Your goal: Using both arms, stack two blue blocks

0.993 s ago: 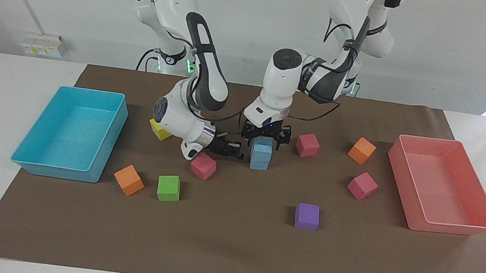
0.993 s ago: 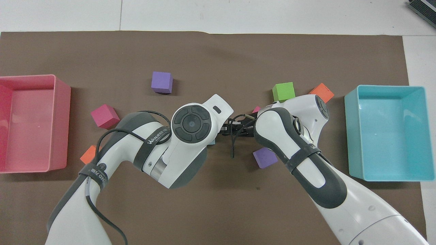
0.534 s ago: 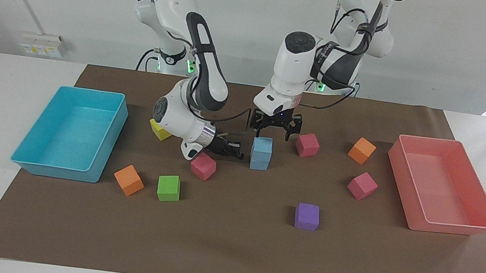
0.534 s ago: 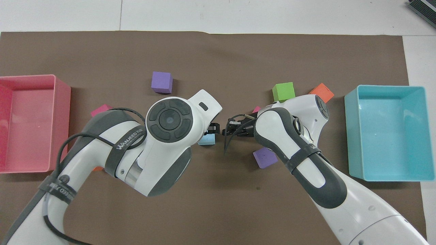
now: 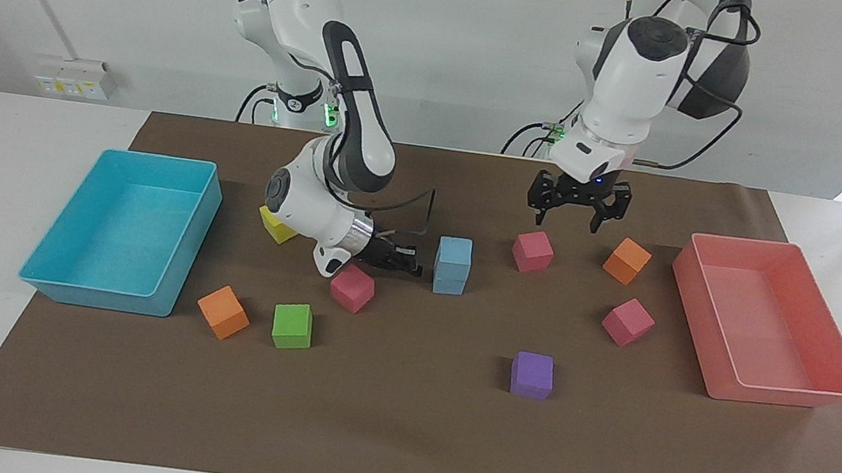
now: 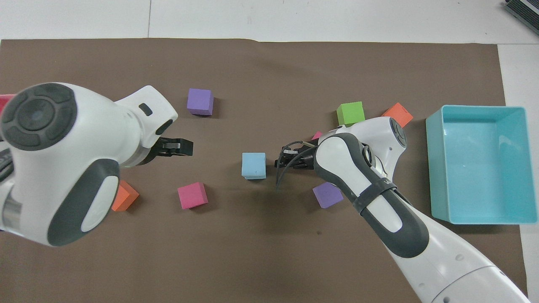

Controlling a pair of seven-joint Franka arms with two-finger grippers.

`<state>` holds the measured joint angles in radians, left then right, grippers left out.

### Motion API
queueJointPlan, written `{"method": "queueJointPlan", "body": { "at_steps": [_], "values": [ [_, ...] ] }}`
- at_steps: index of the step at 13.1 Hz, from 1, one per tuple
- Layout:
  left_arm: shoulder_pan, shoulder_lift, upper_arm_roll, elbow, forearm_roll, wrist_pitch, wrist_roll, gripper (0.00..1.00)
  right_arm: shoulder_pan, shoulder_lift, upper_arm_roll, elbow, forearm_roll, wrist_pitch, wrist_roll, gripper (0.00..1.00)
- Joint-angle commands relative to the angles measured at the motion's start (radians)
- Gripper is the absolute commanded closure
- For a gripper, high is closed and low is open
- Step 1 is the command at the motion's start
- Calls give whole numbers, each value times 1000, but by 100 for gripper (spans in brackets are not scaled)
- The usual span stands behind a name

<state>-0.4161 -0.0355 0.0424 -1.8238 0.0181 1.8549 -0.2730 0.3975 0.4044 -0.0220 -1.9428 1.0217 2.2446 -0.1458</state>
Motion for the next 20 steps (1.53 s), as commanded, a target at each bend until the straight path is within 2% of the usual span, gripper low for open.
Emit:
{"method": "queueJointPlan", "body": {
  "at_steps": [1, 4, 5, 8, 10, 11, 12, 16, 20],
  "values": [
    [98, -44, 2, 29, 0, -98, 165, 0, -5, -21, 5, -24, 32, 15, -38, 100],
    [225, -52, 2, 142, -52, -236, 291, 0, -11, -27, 5, -18, 31, 10, -29, 100],
    [264, -52, 2, 185, -65, -285, 326, 0, -12, -29, 5, -18, 31, 7, -29, 96],
    [312, -46, 4, 279, -69, -381, 368, 0, -14, -44, 4, -16, 29, 6, -28, 56],
    [322, -24, 4, 328, -67, -424, 368, 0, -19, -59, 1, -16, 28, -16, -28, 35],
    [323, -17, 5, 348, -66, -428, 368, 0, -19, -62, -1, -16, 17, -16, -28, 6],
    [323, -15, 5, 353, -66, -431, 367, 0, -20, -70, -1, -16, 12, -16, -28, 0],
    [321, -20, 5, 353, -69, -445, 370, 0, -41, -113, -7, -25, -15, -17, -24, 0],
    [319, -35, 1, 334, -73, -445, 377, 0, -80, -180, -7, -16, -220, -49, 104, 0]
  ]
}}
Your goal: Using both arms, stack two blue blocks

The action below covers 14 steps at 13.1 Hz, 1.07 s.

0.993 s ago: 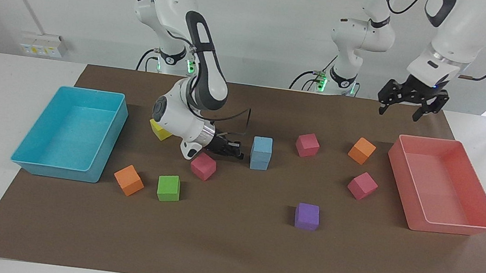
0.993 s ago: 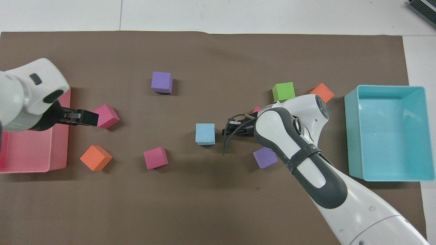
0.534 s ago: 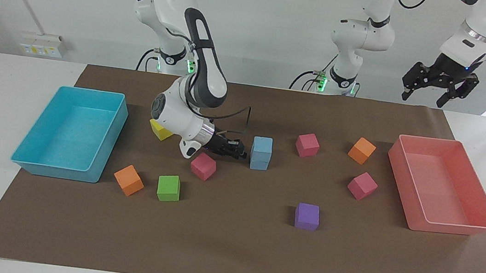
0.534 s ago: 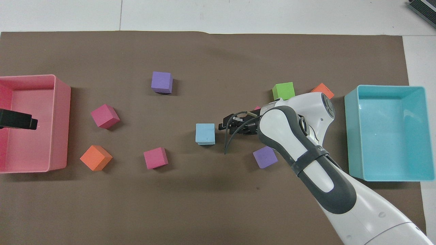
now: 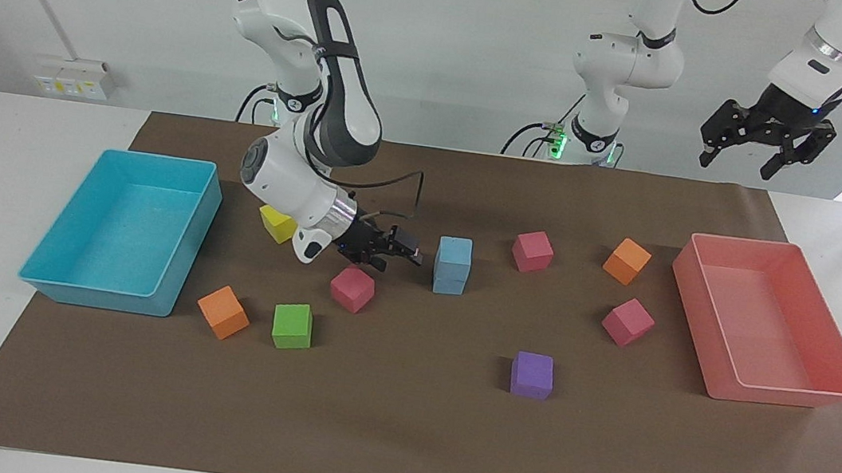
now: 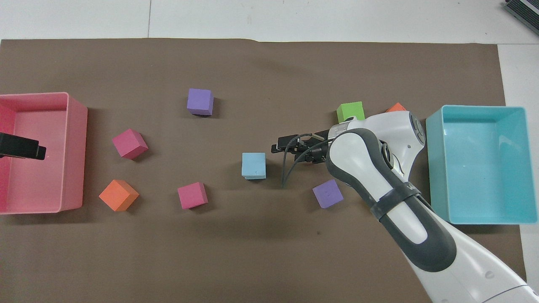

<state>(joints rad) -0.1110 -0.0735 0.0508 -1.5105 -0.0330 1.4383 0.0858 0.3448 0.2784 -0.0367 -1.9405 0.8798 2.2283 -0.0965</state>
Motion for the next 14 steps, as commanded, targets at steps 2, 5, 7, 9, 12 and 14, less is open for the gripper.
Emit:
{"method": "queueJointPlan", "body": {
  "at_steps": [2, 5, 7, 9, 12, 14],
  "values": [
    [7, 3, -12, 21, -22, -29, 15, 0, -47, -85, 8, -15, -169, -51, 84, 0],
    [8, 1, -12, 21, -22, -32, 15, 0, -81, -128, 8, 8, -388, -64, 197, 0],
    [10, 3, -12, 24, -22, -27, 14, 0, -102, -133, 8, 43, -513, -99, 224, 0],
    [8, 3, -12, 24, -19, -32, 11, 0, -116, -134, 6, 74, -617, -128, 225, 0],
    [7, 3, -12, 24, -11, -27, 11, 0, -141, -136, 3, 152, -754, -234, 225, 0],
    [14, 4, -12, 27, -11, -25, 12, 0, -164, -168, -14, 179, -794, -285, 224, 0]
  ]
}}
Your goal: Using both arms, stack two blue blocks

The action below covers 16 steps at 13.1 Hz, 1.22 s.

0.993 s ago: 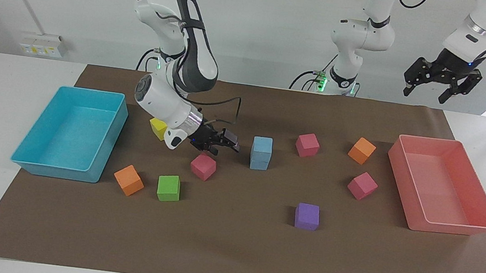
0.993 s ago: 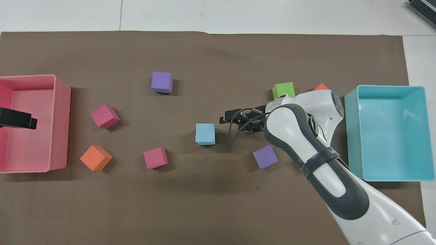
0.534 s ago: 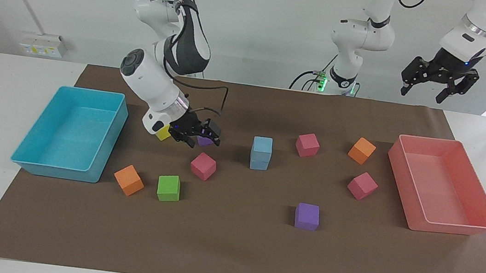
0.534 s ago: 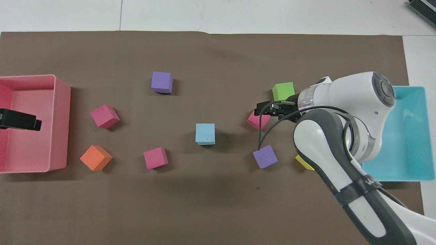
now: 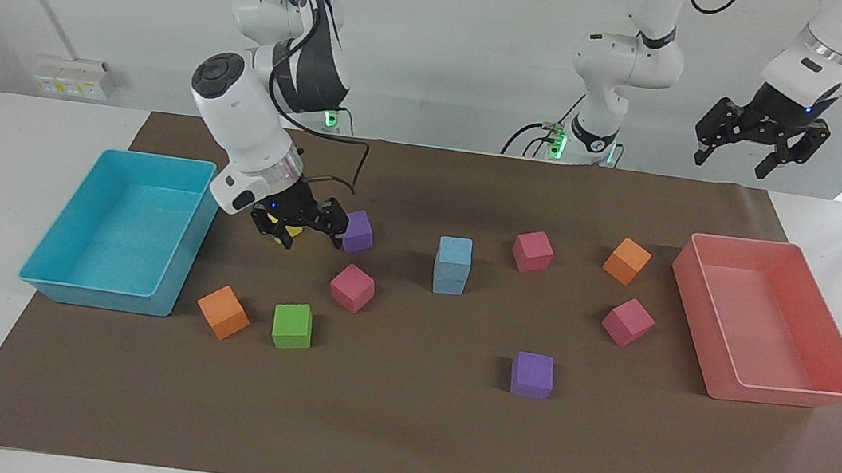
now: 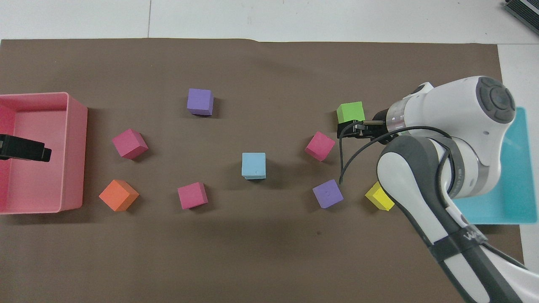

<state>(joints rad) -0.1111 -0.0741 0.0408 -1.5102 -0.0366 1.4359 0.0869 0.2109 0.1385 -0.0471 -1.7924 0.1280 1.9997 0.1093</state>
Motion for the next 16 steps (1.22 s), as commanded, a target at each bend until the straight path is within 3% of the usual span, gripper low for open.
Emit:
{"method": "queueJointPlan", "body": {
  "at_steps": [1, 5, 10, 16],
  "values": [
    [18, 8, -3, 31, -6, -26, 16, 0, -53, -58, -5, 31, -44, -73, 18, 0],
    [18, 14, 1, 35, -3, -32, 17, 0, -120, -151, -7, 45, -100, -180, 15, 0],
    [18, 23, 1, 41, 13, -35, 19, 0, -200, -166, -8, 198, -102, -439, 4, 0],
    [16, 17, -1, 36, 20, -15, 16, 0, -220, -261, -7, 142, -123, -513, 4, 0]
  ]
}}
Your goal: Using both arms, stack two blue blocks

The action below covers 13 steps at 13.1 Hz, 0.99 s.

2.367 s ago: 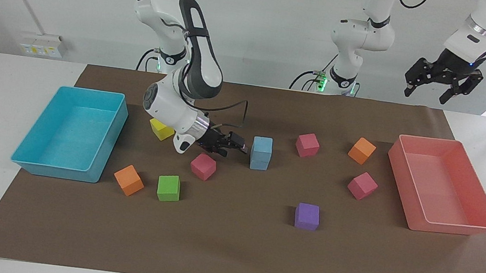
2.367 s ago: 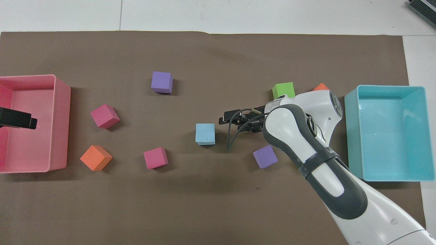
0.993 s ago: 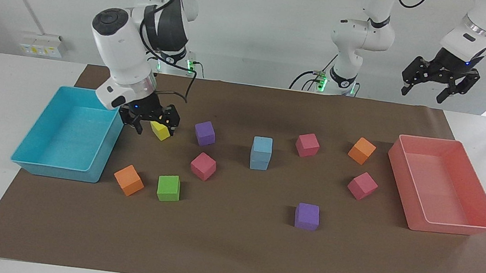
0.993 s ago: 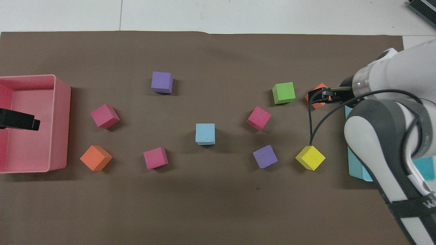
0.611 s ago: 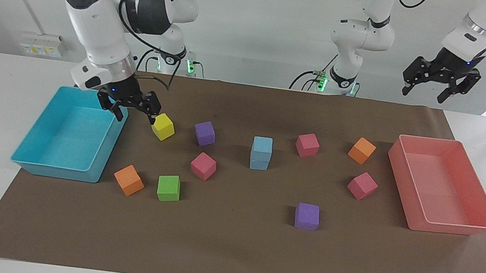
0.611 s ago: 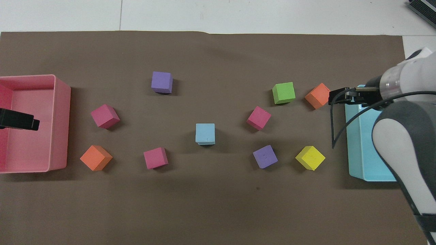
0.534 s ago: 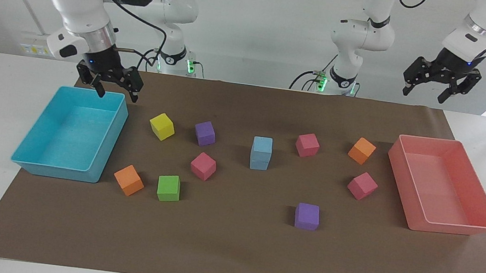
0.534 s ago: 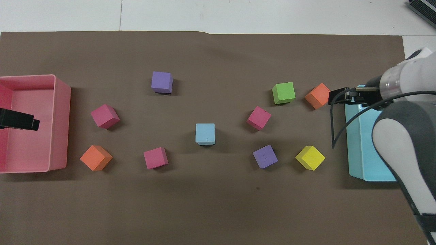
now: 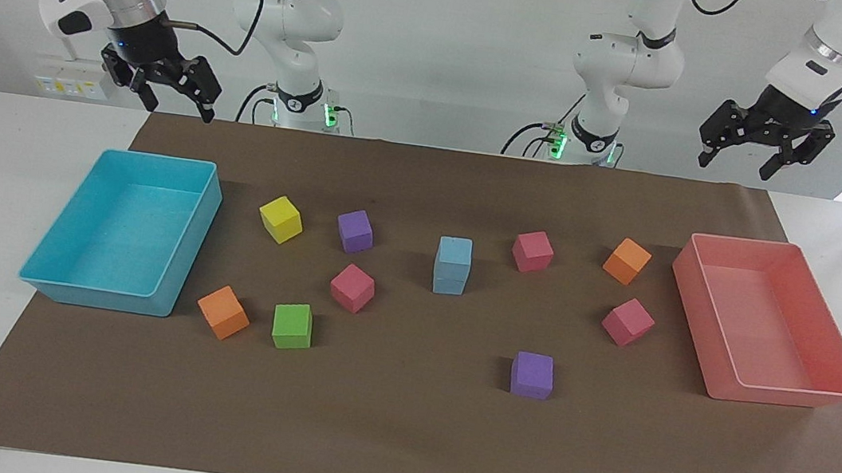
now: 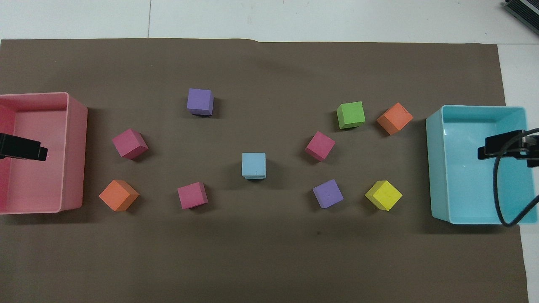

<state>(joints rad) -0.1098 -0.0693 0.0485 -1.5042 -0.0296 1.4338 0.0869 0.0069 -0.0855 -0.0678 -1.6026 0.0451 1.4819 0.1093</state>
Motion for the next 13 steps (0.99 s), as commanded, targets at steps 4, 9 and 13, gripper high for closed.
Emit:
{"method": "queueJointPlan", "body": {
  "at_steps": [4, 9, 13],
  "values": [
    [15, 6, -9, 22, 5, -13, 17, 0, -16, -43, 23, -50, -74, -5, -28, 0],
    [12, 2, -9, 16, 4, -15, 19, 0, -19, -37, 23, -20, -68, -3, -53, 0],
    [10, 2, -9, 18, 4, -15, 19, 0, -19, -37, 25, -14, -65, -3, -54, 0]
  ]
}}
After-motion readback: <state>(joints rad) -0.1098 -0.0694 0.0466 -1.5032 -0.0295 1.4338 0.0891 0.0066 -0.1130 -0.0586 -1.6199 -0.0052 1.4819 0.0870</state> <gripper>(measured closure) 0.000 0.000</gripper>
